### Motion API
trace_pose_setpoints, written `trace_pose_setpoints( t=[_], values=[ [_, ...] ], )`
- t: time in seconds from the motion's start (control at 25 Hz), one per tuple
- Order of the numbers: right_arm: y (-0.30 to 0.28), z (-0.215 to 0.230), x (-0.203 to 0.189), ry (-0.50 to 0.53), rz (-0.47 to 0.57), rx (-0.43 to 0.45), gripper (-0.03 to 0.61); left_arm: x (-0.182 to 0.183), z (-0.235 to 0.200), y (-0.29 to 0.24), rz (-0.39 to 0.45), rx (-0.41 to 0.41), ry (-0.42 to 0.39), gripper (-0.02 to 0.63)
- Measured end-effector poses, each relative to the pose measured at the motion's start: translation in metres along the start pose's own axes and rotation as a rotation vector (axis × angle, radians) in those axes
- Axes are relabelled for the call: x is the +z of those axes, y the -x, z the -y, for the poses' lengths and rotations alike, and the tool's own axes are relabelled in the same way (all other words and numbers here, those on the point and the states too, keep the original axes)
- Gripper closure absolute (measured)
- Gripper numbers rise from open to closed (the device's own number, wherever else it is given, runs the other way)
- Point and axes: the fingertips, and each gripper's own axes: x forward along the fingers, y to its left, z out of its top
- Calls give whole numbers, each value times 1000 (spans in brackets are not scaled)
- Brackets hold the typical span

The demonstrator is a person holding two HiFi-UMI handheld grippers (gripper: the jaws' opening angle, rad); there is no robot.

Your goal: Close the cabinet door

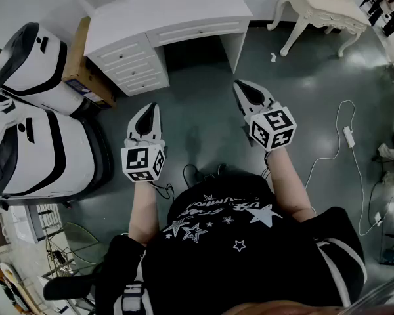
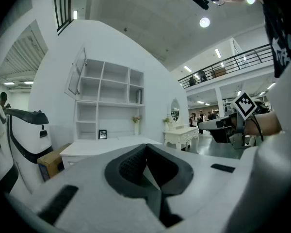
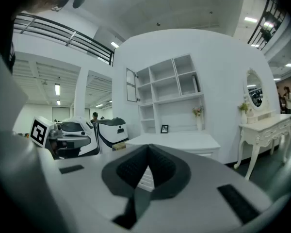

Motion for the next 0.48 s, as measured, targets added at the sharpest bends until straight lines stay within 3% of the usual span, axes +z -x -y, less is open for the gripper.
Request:
trace_pose_setpoints(
  t=[0.44, 0.48],
  values=[
    [-38, 14, 9, -32, 51, 5, 574, 9, -35, -25, 27, 23, 17, 603],
    [-44, 18, 10, -36, 55, 10, 573, 11, -38, -30, 30, 22, 12, 581]
  ],
)
